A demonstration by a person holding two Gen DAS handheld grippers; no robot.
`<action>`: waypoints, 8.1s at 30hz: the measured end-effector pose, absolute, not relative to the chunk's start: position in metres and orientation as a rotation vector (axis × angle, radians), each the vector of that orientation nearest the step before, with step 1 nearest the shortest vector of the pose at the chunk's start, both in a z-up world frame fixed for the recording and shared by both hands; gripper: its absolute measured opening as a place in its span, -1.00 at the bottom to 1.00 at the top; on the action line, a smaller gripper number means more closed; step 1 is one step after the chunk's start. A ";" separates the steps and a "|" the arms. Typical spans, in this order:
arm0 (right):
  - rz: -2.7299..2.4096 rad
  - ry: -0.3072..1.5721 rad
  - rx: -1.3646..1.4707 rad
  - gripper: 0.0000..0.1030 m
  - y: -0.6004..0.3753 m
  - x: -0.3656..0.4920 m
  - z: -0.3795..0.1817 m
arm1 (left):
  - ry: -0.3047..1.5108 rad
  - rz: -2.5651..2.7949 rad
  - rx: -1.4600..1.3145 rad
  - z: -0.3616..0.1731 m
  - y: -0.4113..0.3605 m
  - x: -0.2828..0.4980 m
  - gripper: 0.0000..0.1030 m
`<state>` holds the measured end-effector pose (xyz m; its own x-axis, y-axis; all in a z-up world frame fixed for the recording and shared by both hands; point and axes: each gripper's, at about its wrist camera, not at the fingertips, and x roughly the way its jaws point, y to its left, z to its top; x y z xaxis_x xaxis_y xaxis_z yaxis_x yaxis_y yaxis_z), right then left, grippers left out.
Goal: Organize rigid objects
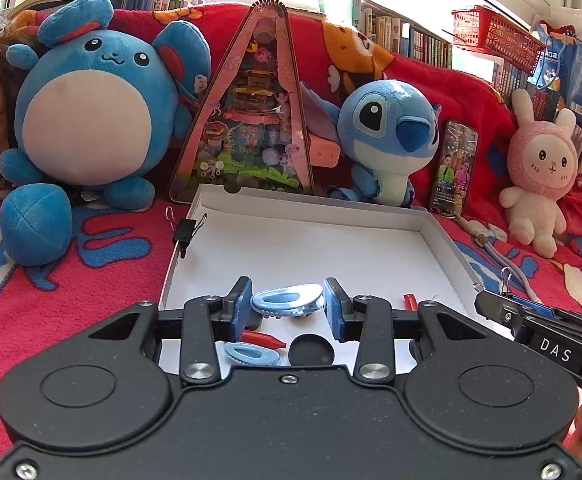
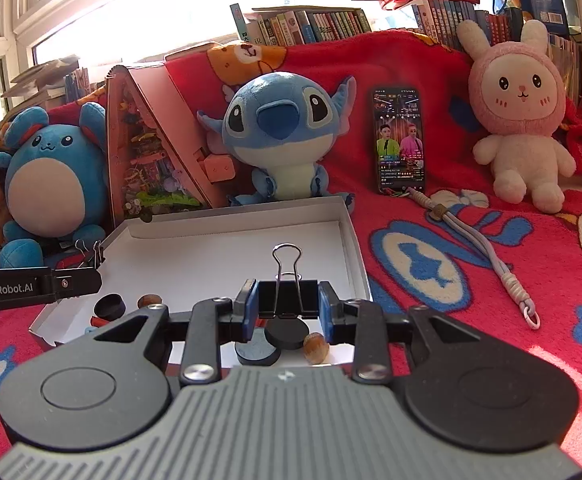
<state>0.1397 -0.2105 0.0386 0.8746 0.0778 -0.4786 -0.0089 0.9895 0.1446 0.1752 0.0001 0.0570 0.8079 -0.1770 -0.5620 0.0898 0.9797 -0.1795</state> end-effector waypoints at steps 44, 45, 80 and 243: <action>0.147 0.732 0.154 -0.28 -0.181 0.234 0.025 | 0.770 -0.115 -0.059 0.035 -0.017 0.262 -0.28; 0.147 0.732 0.154 -0.28 -0.181 0.234 0.025 | 0.770 -0.114 -0.057 0.034 -0.017 0.262 -0.28; 0.132 0.718 0.153 -0.03 -0.184 0.236 0.017 | 0.768 -0.098 -0.058 0.025 -0.014 0.260 -0.08; 0.093 0.672 -0.046 1.00 -0.189 0.106 -0.017 | 0.687 -0.011 -0.001 -0.001 0.006 0.116 1.00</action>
